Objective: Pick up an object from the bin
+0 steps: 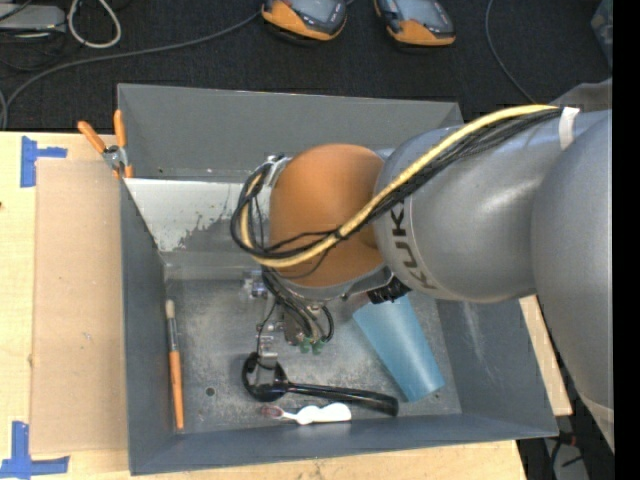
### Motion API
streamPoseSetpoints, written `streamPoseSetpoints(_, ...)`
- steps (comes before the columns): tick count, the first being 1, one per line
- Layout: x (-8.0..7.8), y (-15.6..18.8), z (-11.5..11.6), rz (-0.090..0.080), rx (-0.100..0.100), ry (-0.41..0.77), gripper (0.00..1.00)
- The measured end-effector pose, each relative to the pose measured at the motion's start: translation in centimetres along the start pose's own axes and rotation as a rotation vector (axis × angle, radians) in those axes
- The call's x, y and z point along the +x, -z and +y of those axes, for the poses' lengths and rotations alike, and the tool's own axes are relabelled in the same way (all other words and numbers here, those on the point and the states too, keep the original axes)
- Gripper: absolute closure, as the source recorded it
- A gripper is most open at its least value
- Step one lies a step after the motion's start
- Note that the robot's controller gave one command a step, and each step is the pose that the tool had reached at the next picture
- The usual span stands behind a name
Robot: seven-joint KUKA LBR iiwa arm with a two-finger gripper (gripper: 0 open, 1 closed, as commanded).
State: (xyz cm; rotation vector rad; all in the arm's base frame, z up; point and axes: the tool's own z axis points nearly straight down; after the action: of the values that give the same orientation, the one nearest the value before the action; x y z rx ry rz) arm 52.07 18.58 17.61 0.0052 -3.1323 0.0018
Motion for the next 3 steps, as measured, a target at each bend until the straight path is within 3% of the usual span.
streamPoseSetpoints(1,-0.2,0.5,-0.1,-0.007,-0.001,-0.006,0.0)
streamPoseSetpoints(2,1.2,-7.8,-7.5,0.002,0.001,0.124,0.0)
streamPoseSetpoints(3,-2.5,-9.0,-5.7,-0.016,-0.006,0.153,0.0)
